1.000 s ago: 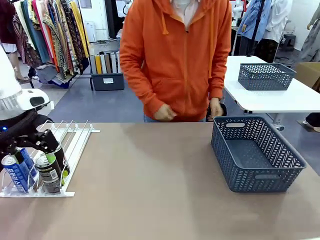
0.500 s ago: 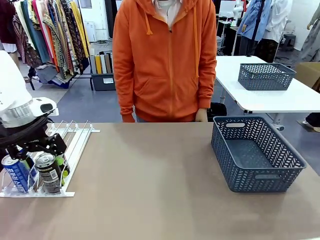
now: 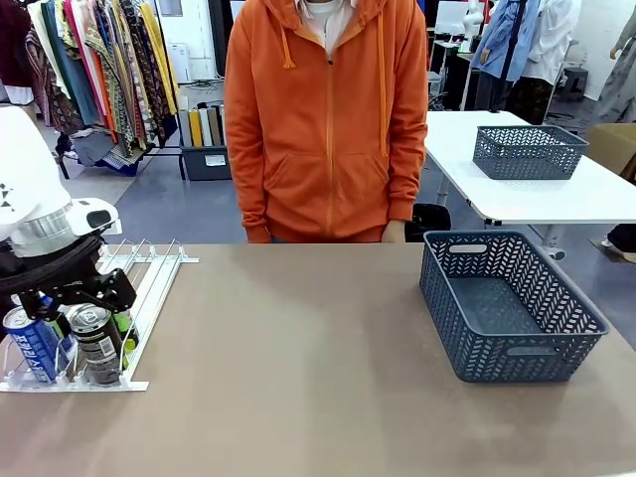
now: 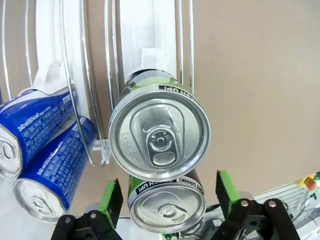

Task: Retrieve and store the cans from the dispenser.
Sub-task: Pick up one can from the Automatic Can Dispenser and place it in the middle of the table.

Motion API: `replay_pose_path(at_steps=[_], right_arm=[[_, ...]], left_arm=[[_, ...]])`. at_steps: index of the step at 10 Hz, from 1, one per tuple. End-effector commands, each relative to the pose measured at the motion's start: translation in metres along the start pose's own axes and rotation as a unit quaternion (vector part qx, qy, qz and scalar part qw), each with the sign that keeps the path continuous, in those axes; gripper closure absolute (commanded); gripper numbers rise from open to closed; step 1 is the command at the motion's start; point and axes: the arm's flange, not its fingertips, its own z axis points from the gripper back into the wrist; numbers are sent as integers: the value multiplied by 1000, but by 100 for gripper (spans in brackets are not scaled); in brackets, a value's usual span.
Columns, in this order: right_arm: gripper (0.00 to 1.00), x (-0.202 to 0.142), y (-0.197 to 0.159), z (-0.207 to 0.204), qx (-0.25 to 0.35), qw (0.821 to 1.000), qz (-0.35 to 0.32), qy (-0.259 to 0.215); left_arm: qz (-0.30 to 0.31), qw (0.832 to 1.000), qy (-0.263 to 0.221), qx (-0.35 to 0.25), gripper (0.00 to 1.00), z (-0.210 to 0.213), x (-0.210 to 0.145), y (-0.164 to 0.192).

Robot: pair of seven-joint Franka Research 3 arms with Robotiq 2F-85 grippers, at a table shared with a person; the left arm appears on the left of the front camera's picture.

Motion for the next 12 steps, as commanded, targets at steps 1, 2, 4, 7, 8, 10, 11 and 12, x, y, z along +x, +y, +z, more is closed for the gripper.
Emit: replay_pose_path(at_steps=[1,2,4,7,8,10,11,12], right_arm=[[0,0,3,3,5,1000,0,3],[0,0,3,3,5,1000,0,3],[0,0,3,3,5,1000,0,3],[0,0,3,3,5,1000,0,3],[0,0,3,3,5,1000,0,3],[0,0,3,3,5,1000,0,3],[0,0,3,3,5,1000,0,3],[0,0,3,3,5,1000,0,3]], left_arm=[[2,1000,1,7,75,2,3,-3],[4,1000,-1,12,100,2,2,-3],[7,1000,-2,14,100,3,2,-3],[3,1000,-2,17,100,6,-3,-4],[-3,1000,-5,17,100,13,-9,-4],[-19,999,-16,43,100,47,-24,-8],[-34,997,-29,63,100,78,-38,-13],[-43,994,-53,81,100,103,-53,-17]])
